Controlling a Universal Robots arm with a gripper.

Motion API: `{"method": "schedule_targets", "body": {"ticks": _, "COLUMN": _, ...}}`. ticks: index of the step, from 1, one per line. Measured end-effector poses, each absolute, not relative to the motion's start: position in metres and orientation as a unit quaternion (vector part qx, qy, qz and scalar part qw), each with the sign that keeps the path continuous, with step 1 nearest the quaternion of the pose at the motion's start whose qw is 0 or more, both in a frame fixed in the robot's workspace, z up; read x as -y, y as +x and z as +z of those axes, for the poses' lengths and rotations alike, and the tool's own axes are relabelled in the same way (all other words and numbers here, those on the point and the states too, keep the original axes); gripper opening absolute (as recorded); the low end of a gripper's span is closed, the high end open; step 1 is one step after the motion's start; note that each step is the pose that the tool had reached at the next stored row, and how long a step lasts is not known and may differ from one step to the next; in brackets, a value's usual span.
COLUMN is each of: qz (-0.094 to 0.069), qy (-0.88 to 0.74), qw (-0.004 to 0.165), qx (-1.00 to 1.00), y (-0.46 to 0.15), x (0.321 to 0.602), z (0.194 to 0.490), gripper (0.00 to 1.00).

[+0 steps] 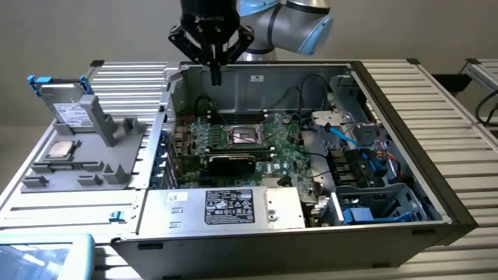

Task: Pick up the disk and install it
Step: 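Reach for the disk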

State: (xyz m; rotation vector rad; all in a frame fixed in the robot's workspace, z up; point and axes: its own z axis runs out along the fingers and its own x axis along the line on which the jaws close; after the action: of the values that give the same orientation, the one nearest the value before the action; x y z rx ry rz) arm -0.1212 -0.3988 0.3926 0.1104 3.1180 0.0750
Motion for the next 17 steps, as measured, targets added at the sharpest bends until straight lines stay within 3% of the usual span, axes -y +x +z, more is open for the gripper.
{"method": "schedule_targets", "body": {"ticks": 17, "qz": 0.024, "qy": 0.035, "qw": 0.009, "qx": -0.999, "y": -0.1278, "x": 0.3988, "z": 0.3927, "gripper": 0.11}}
